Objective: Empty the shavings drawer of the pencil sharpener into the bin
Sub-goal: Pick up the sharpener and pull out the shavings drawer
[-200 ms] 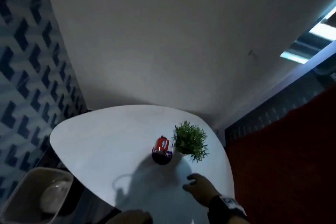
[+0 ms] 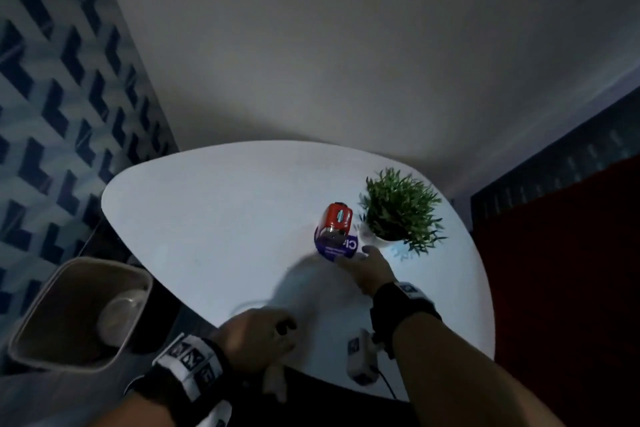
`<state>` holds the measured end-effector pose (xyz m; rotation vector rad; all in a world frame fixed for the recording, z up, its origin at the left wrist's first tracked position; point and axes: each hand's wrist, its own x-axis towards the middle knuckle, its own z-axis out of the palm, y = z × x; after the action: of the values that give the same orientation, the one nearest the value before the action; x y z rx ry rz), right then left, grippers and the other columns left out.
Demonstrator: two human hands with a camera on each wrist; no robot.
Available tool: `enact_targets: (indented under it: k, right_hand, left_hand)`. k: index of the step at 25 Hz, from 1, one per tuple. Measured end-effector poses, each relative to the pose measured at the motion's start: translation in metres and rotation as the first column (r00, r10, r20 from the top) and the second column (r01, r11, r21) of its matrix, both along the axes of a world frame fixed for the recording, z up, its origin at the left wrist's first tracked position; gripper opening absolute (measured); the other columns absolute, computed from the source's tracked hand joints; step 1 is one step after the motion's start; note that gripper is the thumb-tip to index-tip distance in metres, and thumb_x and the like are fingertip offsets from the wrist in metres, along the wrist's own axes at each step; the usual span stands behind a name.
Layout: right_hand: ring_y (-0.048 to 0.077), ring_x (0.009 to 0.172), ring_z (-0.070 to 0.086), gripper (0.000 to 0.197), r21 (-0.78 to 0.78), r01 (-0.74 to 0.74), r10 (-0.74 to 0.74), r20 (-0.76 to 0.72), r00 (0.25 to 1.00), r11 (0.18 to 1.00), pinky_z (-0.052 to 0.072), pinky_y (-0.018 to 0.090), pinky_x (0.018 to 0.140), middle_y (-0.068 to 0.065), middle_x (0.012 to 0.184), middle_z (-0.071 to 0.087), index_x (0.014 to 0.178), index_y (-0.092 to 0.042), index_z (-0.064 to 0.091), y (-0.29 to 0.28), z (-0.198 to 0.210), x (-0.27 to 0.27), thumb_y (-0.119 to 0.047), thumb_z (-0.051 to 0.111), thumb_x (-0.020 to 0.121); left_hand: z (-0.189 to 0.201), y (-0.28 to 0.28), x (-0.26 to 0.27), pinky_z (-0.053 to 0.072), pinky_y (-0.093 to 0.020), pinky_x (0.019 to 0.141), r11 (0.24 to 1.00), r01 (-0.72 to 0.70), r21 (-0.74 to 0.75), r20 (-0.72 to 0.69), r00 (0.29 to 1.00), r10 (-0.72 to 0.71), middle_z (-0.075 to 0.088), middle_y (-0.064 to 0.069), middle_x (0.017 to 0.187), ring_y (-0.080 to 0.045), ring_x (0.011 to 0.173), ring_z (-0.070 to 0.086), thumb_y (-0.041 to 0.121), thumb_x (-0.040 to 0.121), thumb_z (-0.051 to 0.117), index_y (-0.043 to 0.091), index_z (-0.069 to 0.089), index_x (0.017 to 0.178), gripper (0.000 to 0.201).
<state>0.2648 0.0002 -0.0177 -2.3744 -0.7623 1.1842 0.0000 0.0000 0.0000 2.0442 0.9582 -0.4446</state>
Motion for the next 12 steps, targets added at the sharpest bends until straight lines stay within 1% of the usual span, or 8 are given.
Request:
enact_targets:
  k: [2,4,5,6,7,9,11,12]
  right_hand:
    - [0.025,0.106,0.070,0.069,0.115,0.088,-0.090,0.011,0.996,0.989,0.054,0.036,0.094,0.005,0.115,0.072,0.131,-0.011,0.053,0.016,-0.052,-0.015,-0.032,0.090,0.076]
    - [0.023,0.103,0.069,0.091,0.188,0.126,-0.143,0.083,0.986,0.974,0.055,0.036,0.095,0.001,0.116,0.066,0.137,-0.015,0.046,0.024,-0.101,-0.020,-0.043,0.094,0.065]
    - [0.026,0.105,0.069,0.107,0.225,0.172,-0.198,0.098,0.975,0.959,0.056,0.039,0.097,0.004,0.123,0.066,0.143,-0.017,0.041,0.027,-0.113,-0.020,-0.051,0.096,0.058]
    - [0.030,0.113,0.070,0.119,0.278,0.218,-0.255,0.106,0.961,0.936,0.056,0.043,0.102,0.010,0.135,0.065,0.150,-0.018,0.036,0.027,-0.122,-0.022,-0.056,0.096,0.055]
    - [0.034,0.123,0.068,0.120,0.308,0.246,-0.295,0.122,0.948,0.919,0.054,0.044,0.106,0.014,0.144,0.062,0.156,-0.016,0.033,0.025,-0.127,-0.022,-0.055,0.094,0.060]
    - [0.034,0.137,0.059,0.109,0.384,0.283,-0.363,0.154,0.919,0.879,0.046,0.040,0.112,0.014,0.154,0.055,0.159,-0.010,0.031,0.024,-0.126,-0.020,-0.046,0.088,0.074]
    - [0.031,0.136,0.060,0.104,0.440,0.311,-0.396,0.113,0.911,0.842,0.045,0.038,0.111,0.011,0.153,0.057,0.158,-0.013,0.034,0.024,-0.113,-0.021,-0.045,0.087,0.075]
    - [0.031,0.130,0.063,0.104,0.446,0.311,-0.395,0.108,0.912,0.839,0.047,0.038,0.108,0.011,0.148,0.060,0.156,-0.014,0.035,0.031,-0.112,-0.026,-0.048,0.087,0.073]
  left_hand:
    - [-0.036,0.017,-0.012,0.048,-0.024,0.087,0.995,-0.011,0.096,0.014,1.000,0.010,0.070,0.014,0.109,-0.011,0.105,0.068,0.051,0.090,0.060,0.034,0.065,0.123,0.037]
    - [-0.054,0.030,-0.022,0.043,-0.024,0.079,0.989,-0.006,0.148,-0.023,1.000,0.010,0.072,0.010,0.116,-0.014,0.107,0.067,0.049,0.092,0.059,0.033,0.066,0.124,0.036]
    - [-0.054,0.039,-0.024,0.041,-0.025,0.078,0.982,-0.017,0.189,-0.021,1.000,0.021,0.072,0.009,0.119,-0.015,0.107,0.067,0.049,0.093,0.058,0.033,0.065,0.125,0.037]
    - [-0.054,0.045,-0.024,0.042,-0.026,0.079,0.972,-0.053,0.228,0.010,0.999,0.052,0.071,0.010,0.119,-0.015,0.106,0.066,0.050,0.093,0.058,0.033,0.064,0.126,0.037]
    - [-0.053,0.046,-0.026,0.045,-0.028,0.081,0.956,-0.106,0.272,0.074,0.993,0.089,0.071,0.011,0.117,-0.015,0.104,0.066,0.052,0.094,0.057,0.034,0.064,0.126,0.037]
    - [-0.047,0.044,-0.029,0.050,-0.032,0.087,0.930,-0.171,0.325,0.150,0.980,0.128,0.069,0.017,0.114,-0.012,0.104,0.065,0.055,0.094,0.054,0.037,0.061,0.126,0.037]
    - [-0.040,0.036,-0.036,0.052,-0.035,0.090,0.929,-0.179,0.323,0.172,0.977,0.129,0.069,0.018,0.113,-0.011,0.104,0.065,0.057,0.093,0.053,0.039,0.061,0.125,0.038]
    - [-0.039,0.035,-0.041,0.052,-0.034,0.089,0.931,-0.183,0.315,0.164,0.977,0.137,0.070,0.018,0.113,-0.011,0.103,0.065,0.057,0.093,0.053,0.038,0.061,0.125,0.038]
